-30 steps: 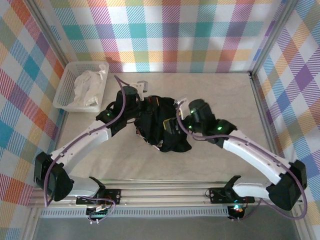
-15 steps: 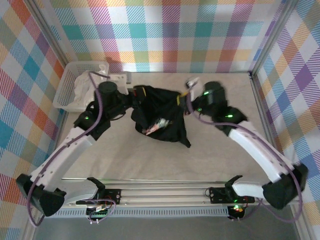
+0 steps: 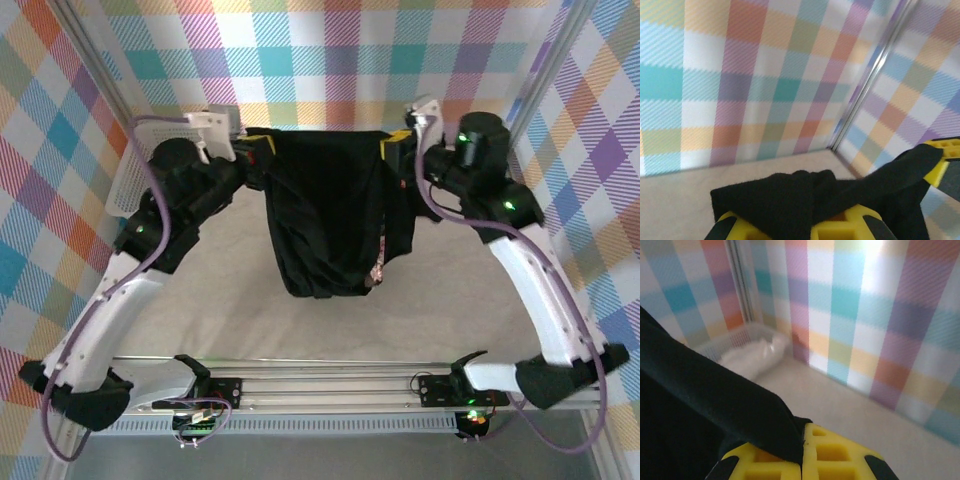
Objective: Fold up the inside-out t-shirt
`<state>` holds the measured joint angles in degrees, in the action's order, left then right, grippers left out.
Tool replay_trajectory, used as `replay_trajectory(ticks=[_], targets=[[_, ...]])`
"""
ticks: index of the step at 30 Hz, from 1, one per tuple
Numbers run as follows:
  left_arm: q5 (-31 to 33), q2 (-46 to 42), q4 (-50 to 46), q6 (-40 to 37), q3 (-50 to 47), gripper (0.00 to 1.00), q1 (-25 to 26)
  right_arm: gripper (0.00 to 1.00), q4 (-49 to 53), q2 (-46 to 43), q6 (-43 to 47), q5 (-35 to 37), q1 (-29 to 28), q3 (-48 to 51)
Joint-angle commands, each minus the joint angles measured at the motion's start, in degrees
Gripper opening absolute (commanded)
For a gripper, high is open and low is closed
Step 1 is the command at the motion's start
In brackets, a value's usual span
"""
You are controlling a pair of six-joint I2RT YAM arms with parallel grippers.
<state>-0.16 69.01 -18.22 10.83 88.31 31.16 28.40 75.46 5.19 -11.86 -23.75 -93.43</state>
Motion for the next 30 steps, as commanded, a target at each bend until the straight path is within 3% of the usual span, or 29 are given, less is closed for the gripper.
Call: replay_trajectory(ticks=[1,5,10,14,17,20,24,30], targets=[[2.59,1.33,-0.44,-1.03,0.14,0.0,-1.9,0.0,3.36,1.88,1.51,-2.5,1.1,-0.08],[6.5,7.24,-1.8,0.9,-3.07,0.0,-4.96,0.0,2.18,3.27,-1.3,-12.37,1.6,2.31],[9.46,15.4,0.64,4.53,-7.91,0.02,-9.94,0.0,-0.36,4.9,-4.88,-17.7,1.86,6.91],[4.5,17.13,-0.81,5.5,-9.88,0.41,-10.79,0.0,-5.13,7.8,-10.22,-22.61,2.2,8.68],[2.14,11.37,1.7,8.23,-20.03,0.55,-10.06,0.0,-4.51,10.74,-10.82,-22.63,2.43,7.14],[-0.84,4.44,10.33,12.19,-32.8,0.66,-8.72,0.0,-5.34,11.72,-10.74,-22.92,2.88,7.72],[-3.18,7.99,11.19,13.47,-37.04,0.69,-8.39,0.0,-5.42,11.74,-9.83,-23.5,3.01,8.72],[-3.0,19.89,11.81,14.57,-33.36,0.69,-8.9,0.0,-5.38,10.42,-9.57,-22.9,3.49,10.63]])
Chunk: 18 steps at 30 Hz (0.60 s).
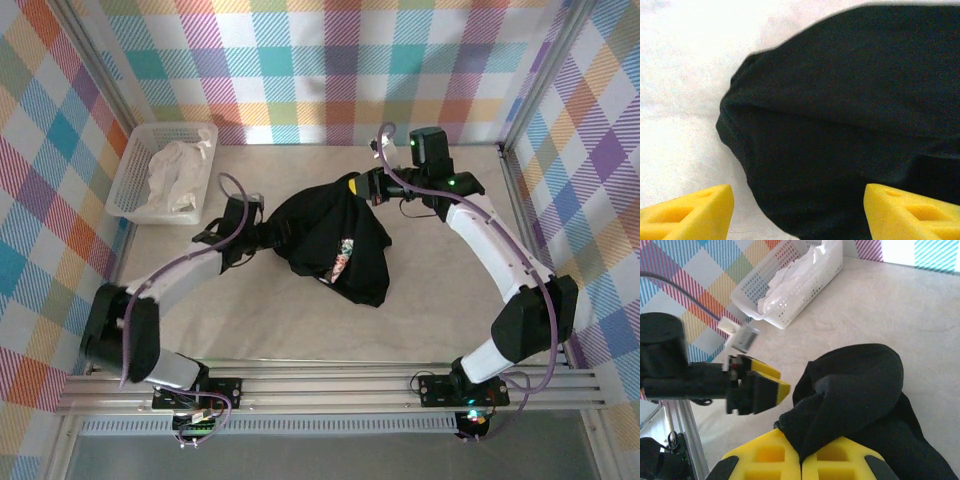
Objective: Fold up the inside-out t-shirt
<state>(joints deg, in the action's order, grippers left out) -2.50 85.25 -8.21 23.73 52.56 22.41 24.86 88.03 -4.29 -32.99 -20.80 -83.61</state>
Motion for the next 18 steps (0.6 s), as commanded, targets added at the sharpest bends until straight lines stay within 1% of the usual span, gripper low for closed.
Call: replay_trajectory(ticks=[1,3,4,5,6,8,9,12,14,18], targets=[[-0.32,5.5,1.45,1.82,3.44,0.69,-0.38,0.0,-1.63,-2.24,0.05,-1.73,0.63,0.82],[-0.44,8.18,2.18,1.8,4.5,0.67,-0.86,0.0,-1.27,-2.5,0.21,-1.64,0.67,0.58],[-0.42,9.55,2.82,1.72,4.98,0.64,-0.96,0.0,-1.15,-2.64,0.32,-1.57,0.72,0.38],[-0.13,10.82,3.17,1.63,5.67,0.58,-1.05,0.0,-1.13,-2.68,0.4,-1.55,0.75,0.23],[-0.33,11.91,3.62,1.63,6.52,0.51,-1.29,0.0,-1.13,-2.77,0.51,-1.35,0.78,-0.01],[-1.21,13.42,5.1,1.54,9.05,0.34,-2.13,0.0,-0.77,-2.9,1.05,-0.29,1.02,-1.07],[-1.27,13.22,5.13,1.36,10.56,0.28,-2.61,0.0,-0.1,-2.95,1.72,0.87,1.28,-2.0],[0.12,9.92,3.75,-1.4,18.04,0.02,-3.47,0.0,3.16,-3.85,4.72,8.18,2.78,-7.43],[0.93,7.49,2.33,-4.17,25.0,0.0,-3.69,0.0,3.62,-5.08,6.86,13.36,4.59,-12.26],[-1.03,5.69,-0.86,-8.06,41.29,0.0,-4.04,0.0,-0.48,-6.84,13.38,17.71,5.64,-20.52]])
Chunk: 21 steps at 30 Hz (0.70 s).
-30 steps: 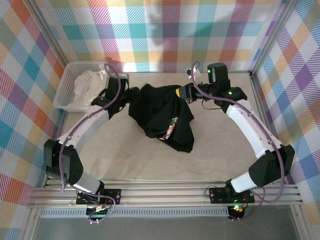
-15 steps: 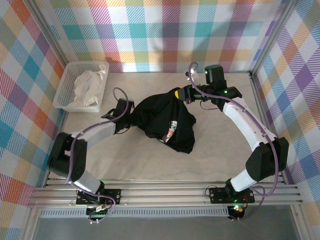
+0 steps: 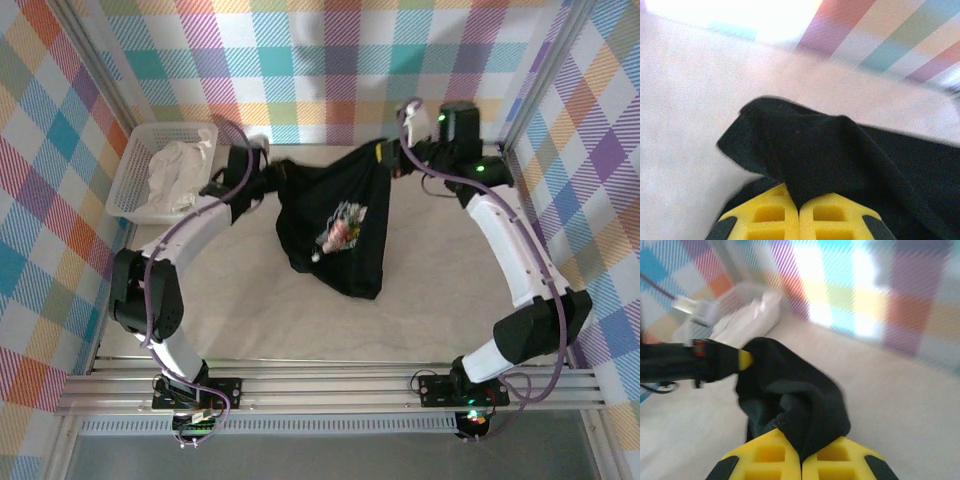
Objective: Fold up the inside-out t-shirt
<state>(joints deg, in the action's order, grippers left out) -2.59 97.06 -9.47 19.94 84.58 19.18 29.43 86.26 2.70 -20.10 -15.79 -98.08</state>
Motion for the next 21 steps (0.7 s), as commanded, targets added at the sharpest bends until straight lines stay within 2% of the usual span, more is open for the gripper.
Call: replay_trajectory(ticks=[1,5,8,10,12,14,17,19,21], targets=[[-1.85,-6.63,0.25,-4.96,12.67,0.0,-0.84,0.0,-5.94,-5.49,7.3,4.95,0.64,-7.75],[-3.85,-11.19,1.37,-6.6,17.03,0.0,-0.81,0.0,-8.52,-9.66,9.87,1.46,0.59,-7.04],[-4.61,-17.79,4.67,-7.37,9.6,0.0,-0.81,0.0,-10.87,-15.88,11.21,-1.53,0.6,3.93],[-4.48,-22.87,6.6,-7.38,1.34,0.0,-0.9,0.0,-13.14,-20.99,9.96,-1.35,0.6,14.37],[-4.1,-27.38,7.57,-7.46,-6.66,0.0,-0.9,0.01,-14.97,-25.01,6.27,-0.64,0.59,24.38],[-3.85,-30.34,8.62,-6.79,-14.75,0.0,-0.9,0.02,-17.01,-28.54,-1.39,-0.9,0.58,34.2],[-7.32,-32.26,10.09,-5.05,-25.24,0.0,-0.9,0.09,-19.48,-31.97,-10.99,-0.18,-1.14,48.82],[-11.23,-32.46,10.68,-4.18,-30.0,0.0,-0.9,0.13,-21.16,-32.48,-16.11,2.95,-3.34,57.37],[-13.65,-32.72,10.75,-3.13,-32.87,0.0,-0.81,0.18,-21.8,-31.33,-18.45,5.36,-5.81,62.15]])
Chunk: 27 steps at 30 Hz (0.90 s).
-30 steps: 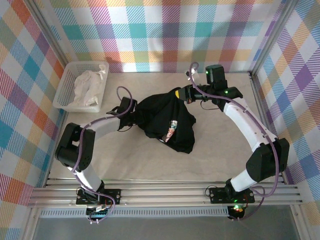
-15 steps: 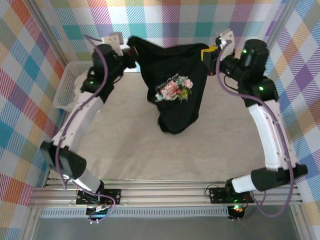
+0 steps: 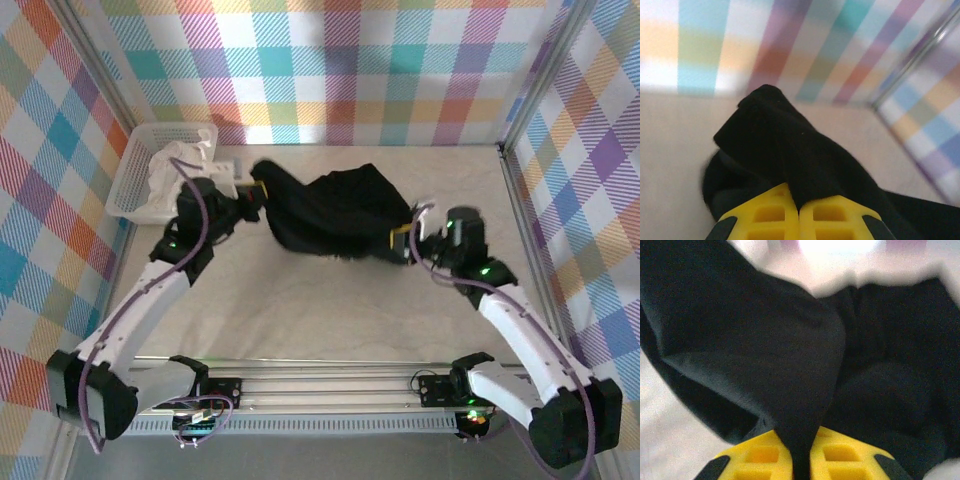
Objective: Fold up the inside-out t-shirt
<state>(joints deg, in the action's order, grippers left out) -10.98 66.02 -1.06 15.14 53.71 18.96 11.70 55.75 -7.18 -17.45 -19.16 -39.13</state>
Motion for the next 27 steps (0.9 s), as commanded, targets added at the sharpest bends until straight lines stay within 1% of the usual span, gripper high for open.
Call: replay_trajectory(ticks=[1,3,5,6,8,10,12,16,18,22,27], targets=[[-6.27,-2.04,2.51,2.18,-3.09,0.0,-0.59,0.21,-4.01,0.14,-8.72,4.5,-4.35,4.43],[-7.71,-2.98,1.54,2.2,-4.2,0.0,-0.42,0.29,-3.41,1.81,-5.72,10.39,-9.27,4.61],[-8.06,-4.25,-0.62,1.92,-4.04,0.0,-0.16,0.37,-4.1,3.49,1.33,16.53,-15.48,3.56],[-8.22,-4.78,-1.45,1.74,-4.0,0.0,-0.07,0.41,-5.28,4.41,4.78,17.83,-17.9,3.28],[-8.37,-6.07,-2.65,1.49,-4.27,0.0,0.19,0.53,-8.2,7.18,11.23,18.44,-22.32,2.06],[-8.26,-6.95,-3.13,1.64,-4.69,0.0,0.42,0.59,-11.38,10.74,16.08,16.47,-24.99,0.43],[-8.35,-7.62,-3.48,1.73,-4.94,0.0,0.55,0.62,-14.02,15.48,18.05,15.15,-25.99,-1.87],[-8.53,-8.62,-3.71,1.78,-5.77,0.0,0.81,0.64,-18.0,25.08,20.24,18.24,-26.04,-7.51],[-8.57,-9.01,-3.71,1.84,-6.07,0.0,0.9,0.65,-19.14,28.81,21.18,17.81,-25.91,-9.85],[-8.14,-9.07,-3.86,1.7,-6.0,0.0,1.12,0.65,-20.73,34.4,20.58,12.16,-25.93,-12.95],[-7.56,-8.96,-3.74,1.78,-5.97,0.0,1.25,0.72,-23.75,35.61,18.88,7.58,-25.93,-11.21]])
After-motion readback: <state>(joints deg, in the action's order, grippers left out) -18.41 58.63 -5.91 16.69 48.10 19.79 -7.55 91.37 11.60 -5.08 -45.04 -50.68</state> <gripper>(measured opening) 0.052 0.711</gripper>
